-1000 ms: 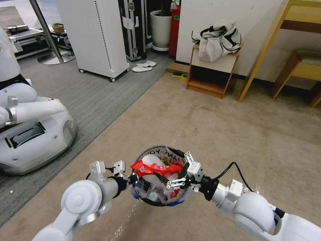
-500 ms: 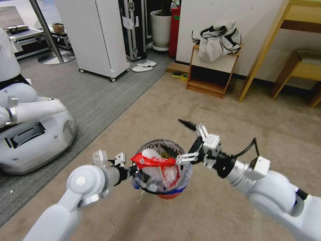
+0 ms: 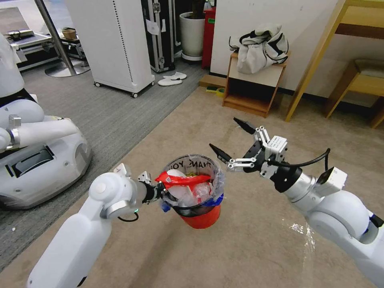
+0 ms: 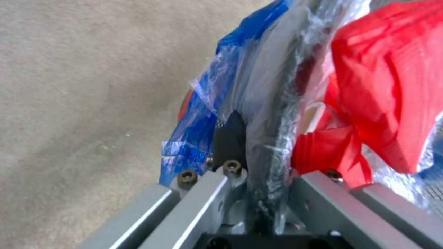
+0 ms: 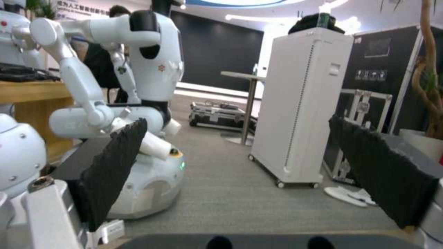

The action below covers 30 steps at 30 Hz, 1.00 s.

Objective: Pick up the trash bin and place the garbage on the floor into it.

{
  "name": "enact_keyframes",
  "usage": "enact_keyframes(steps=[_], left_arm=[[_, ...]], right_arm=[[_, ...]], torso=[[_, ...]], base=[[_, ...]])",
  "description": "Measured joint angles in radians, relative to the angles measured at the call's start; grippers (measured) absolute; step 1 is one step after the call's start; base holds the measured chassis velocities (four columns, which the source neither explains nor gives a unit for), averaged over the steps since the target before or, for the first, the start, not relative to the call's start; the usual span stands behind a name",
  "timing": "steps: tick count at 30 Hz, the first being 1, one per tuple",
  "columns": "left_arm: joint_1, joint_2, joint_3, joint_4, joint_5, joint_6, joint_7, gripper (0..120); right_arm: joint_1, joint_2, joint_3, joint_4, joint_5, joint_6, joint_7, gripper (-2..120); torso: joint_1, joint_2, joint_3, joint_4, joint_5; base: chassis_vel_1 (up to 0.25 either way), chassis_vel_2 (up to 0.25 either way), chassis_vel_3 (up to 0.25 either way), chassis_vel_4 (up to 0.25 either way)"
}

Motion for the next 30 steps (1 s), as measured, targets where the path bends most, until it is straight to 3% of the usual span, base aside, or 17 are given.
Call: enact_keyframes(steps=[7, 17, 25, 30], left_arm=[[-0.033, -0.015, 0.019, 0.073, 0.027, -0.027, -0.014, 0], [-0.076, -0.036, 0.106, 0.159, 0.151, -0.019, 0.000, 0], [-0.074, -0.045, 0.147, 0.176, 0.229, -0.013, 0.021, 0], [-0.041, -0.044, 0.174, 0.176, 0.325, -0.003, 0.060, 0]], right_arm=[[-0.035, 0.025, 0.016, -0.023, -0.018, 0.005, -0.023, 100], [-0.045, 0.062, 0.019, -0.076, -0.035, 0.020, -0.040, 100], [-0.112, 0.075, 0.078, -0.089, -0.052, 0.032, -0.064, 100], [-0.174, 0.098, 0.112, -0.100, -0.074, 0.043, -0.075, 100]], torso=[[0.000, 0.000, 0.000, 0.0000, 0.0000], [0.000, 0.000, 0.000, 0.0000, -0.0001], [0.000, 0.000, 0.000, -0.0003, 0.0000], [0.000, 0.000, 0.000, -0.0001, 0.0001]], base=[[0.000, 0.000, 0.000, 0.000], [0.000, 0.000, 0.000, 0.000], [0.000, 0.000, 0.000, 0.000], [0.000, 0.000, 0.000, 0.000]])
